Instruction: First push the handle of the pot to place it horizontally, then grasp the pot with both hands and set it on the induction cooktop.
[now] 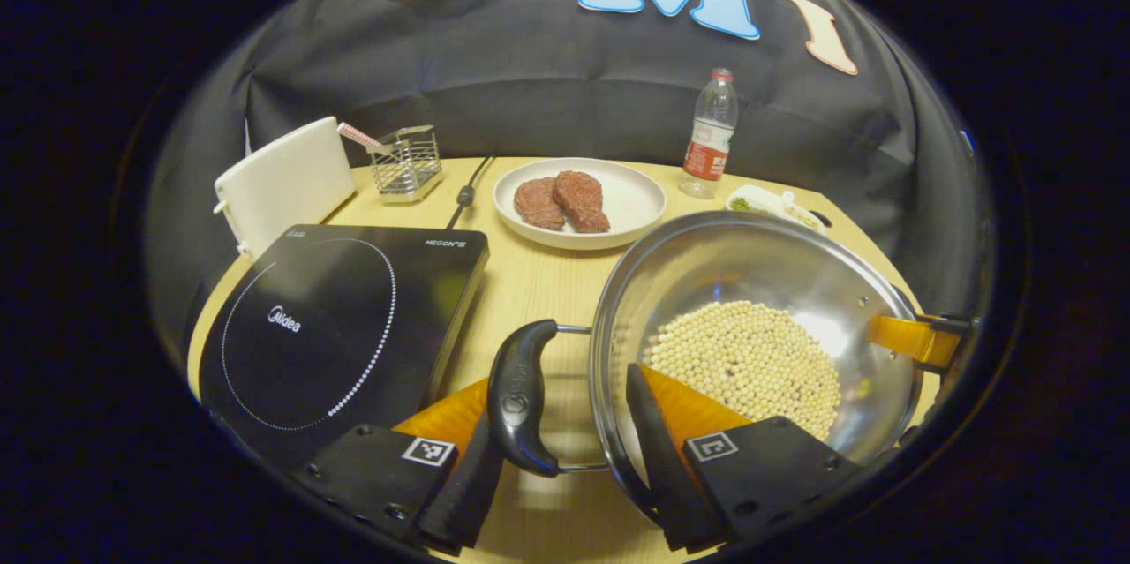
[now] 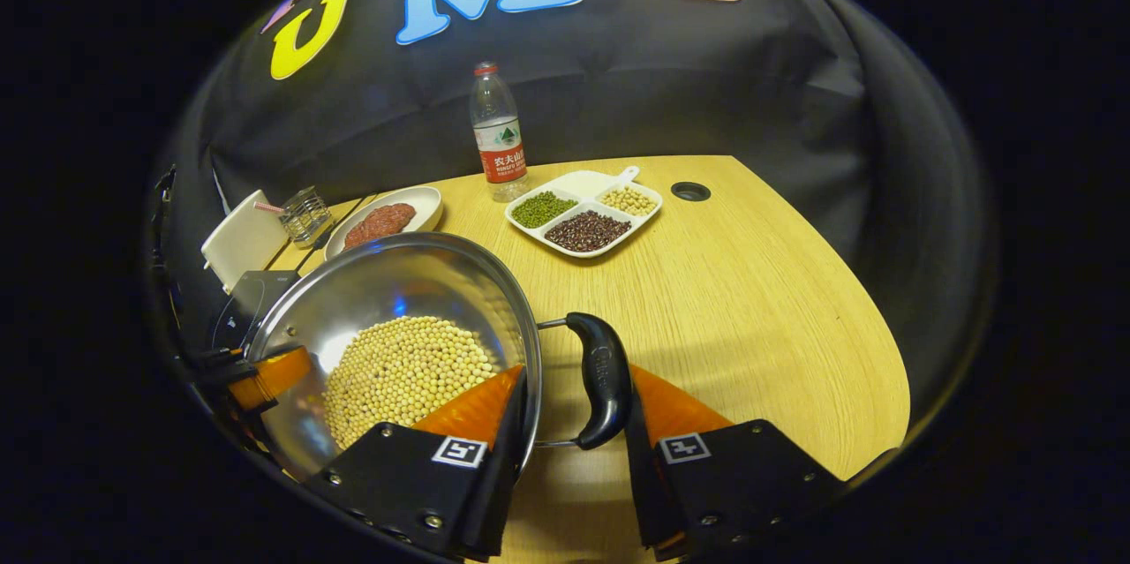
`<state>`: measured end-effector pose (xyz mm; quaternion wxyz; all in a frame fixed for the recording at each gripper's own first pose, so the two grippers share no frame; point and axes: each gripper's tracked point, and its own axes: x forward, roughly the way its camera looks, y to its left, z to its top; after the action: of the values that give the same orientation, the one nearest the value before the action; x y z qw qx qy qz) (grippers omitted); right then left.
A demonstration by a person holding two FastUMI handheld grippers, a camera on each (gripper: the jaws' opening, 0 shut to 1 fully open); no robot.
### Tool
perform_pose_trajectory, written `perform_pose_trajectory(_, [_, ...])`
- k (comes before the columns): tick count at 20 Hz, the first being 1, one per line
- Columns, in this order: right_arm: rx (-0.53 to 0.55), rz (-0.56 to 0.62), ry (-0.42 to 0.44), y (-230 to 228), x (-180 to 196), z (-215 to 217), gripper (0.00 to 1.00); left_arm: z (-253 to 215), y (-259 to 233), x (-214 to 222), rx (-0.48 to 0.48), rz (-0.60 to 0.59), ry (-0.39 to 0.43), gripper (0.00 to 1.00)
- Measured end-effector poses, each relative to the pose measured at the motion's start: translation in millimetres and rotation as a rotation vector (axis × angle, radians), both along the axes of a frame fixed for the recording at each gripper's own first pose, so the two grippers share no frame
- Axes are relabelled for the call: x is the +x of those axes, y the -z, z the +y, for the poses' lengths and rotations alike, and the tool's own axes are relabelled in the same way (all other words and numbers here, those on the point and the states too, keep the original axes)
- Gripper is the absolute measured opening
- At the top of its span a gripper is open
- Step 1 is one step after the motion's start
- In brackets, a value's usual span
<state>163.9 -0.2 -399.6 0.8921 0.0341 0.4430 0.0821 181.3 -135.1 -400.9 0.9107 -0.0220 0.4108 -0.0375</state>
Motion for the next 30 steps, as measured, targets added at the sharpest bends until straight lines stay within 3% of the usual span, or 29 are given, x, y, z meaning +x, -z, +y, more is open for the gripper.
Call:
perform_pose_trajectory(1, [-0.005,-0.002,-0.008,1.6,-1.2,-0.1,0.56,0.9,-0.5,1.0,-0.014,0.004,-0.014,0.75])
perform_pose_trajectory(3, [-0.012,0.003,-0.003,0.6,-4.1,-0.1,0.54,1.5,-2.4,3.7,-0.063,0.003,-0.05,0.74])
perform_pose_trajectory(4, [-0.017,0.005,-0.005,-1.2,-3.6,-0.7,0.52,2.8,-3.9,3.7,-0.084,-0.007,-0.062,0.66])
perform_pose_trajectory(5, [-0.021,0.009,-0.006,-1.0,-5.3,-0.8,0.52,1.2,-3.0,3.7,-0.093,-0.004,-0.063,0.65])
perform_pose_trajectory(7, [-0.029,0.015,-0.009,-5.1,-8.5,-2.9,0.51,0.1,-7.0,3.7,-0.102,-0.011,-0.064,0.69])
perform_pose_trajectory(15, [-0.045,-0.042,0.046,-57.0,-22.6,0.1,0.52,10.0,-59.5,0.8,-0.122,-0.093,-0.021,0.64])
perform_pose_trajectory(16, [-0.047,-0.05,0.052,-63.6,-25.2,4.9,0.51,15.8,-66.1,1.7,-0.122,-0.101,-0.014,0.68])
perform_pose_trajectory(19, [-0.036,-0.062,0.069,-77.0,-33.3,24.4,0.52,36.9,-80.0,3.5,-0.118,-0.124,0.001,0.64])
perform_pose_trajectory(24, [-0.025,-0.069,0.061,-85.1,-42.0,66.8,0.52,86.3,-91.8,2.9,-0.105,-0.141,-0.006,0.68])
perform_pose_trajectory(25, [-0.022,-0.073,0.056,-88.8,-43.7,76.2,0.52,97.2,-94.1,1.6,-0.104,-0.147,-0.012,0.64])
perform_pose_trajectory(26, [-0.019,-0.077,0.051,-90.0,-44.8,86.1,0.52,108.3,-96.0,0.6,-0.103,-0.149,-0.017,0.72])
perform_pose_trajectory(29, [-0.01,-0.087,0.033,-95.7,-46.9,114.9,0.52,142.2,-100.4,-0.8,-0.095,-0.158,-0.036,0.65])
perform_pose_trajectory(30, [-0.005,-0.088,0.026,-96.3,-47.5,125.6,0.52,154.5,-102.1,-1.7,-0.092,-0.163,-0.043,0.68])
